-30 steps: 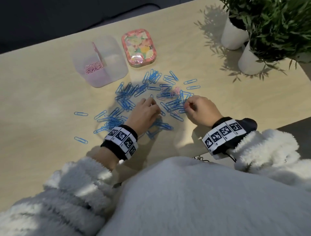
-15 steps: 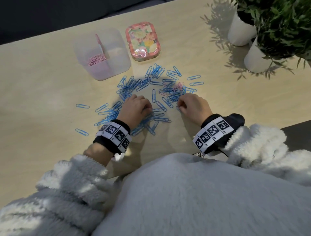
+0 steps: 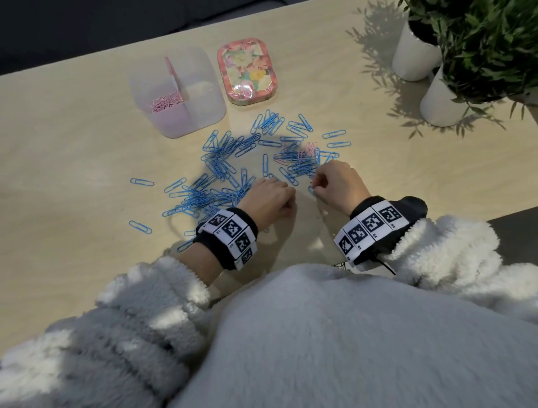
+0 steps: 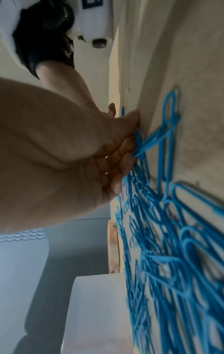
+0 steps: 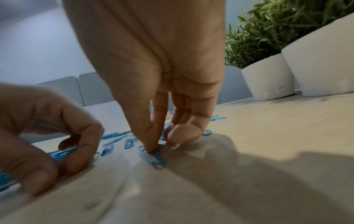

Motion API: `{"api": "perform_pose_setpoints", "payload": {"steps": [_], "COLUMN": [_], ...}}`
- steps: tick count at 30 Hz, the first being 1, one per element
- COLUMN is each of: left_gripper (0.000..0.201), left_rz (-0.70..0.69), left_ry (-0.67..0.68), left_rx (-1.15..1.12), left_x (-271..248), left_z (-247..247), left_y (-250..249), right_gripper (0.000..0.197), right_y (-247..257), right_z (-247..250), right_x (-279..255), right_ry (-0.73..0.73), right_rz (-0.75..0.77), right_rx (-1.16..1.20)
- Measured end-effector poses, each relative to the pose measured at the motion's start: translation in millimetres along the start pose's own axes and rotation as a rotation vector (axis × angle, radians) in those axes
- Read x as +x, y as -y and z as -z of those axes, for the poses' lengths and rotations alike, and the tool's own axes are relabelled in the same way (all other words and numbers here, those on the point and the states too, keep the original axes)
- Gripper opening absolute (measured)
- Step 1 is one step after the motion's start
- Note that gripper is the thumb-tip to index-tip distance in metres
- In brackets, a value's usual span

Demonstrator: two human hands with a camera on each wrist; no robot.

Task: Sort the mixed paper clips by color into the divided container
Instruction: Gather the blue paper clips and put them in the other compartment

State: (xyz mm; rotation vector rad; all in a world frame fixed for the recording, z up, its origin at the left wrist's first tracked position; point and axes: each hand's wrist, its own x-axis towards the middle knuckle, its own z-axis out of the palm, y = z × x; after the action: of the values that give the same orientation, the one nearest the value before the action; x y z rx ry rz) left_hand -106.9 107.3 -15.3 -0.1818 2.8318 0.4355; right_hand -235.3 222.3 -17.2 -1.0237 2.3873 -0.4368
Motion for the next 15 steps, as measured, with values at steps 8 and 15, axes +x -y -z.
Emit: {"api": "perform_pose_setpoints", "payload": {"steps": [8,15], "left_gripper": [0.018,0.012], "left_rz": [0.069,0.328], "left_ry": [-0.002,-0.282], "left_rx": [0.020,-1.019], "left_x": [-5.2,-17.9], "left_z": [-3.0,19.3], "left_y": [5.4,41.3], "right_gripper": [0.015,0.008], "right_y": [-0.2,7.2], "right_z": [0.3,11.0], "right_x": [-3.8,8.8], "right_ry": [0.033,-0.118], "right_rz": [-0.026,-0.057], "right_rx": [0.118,0.322]}}
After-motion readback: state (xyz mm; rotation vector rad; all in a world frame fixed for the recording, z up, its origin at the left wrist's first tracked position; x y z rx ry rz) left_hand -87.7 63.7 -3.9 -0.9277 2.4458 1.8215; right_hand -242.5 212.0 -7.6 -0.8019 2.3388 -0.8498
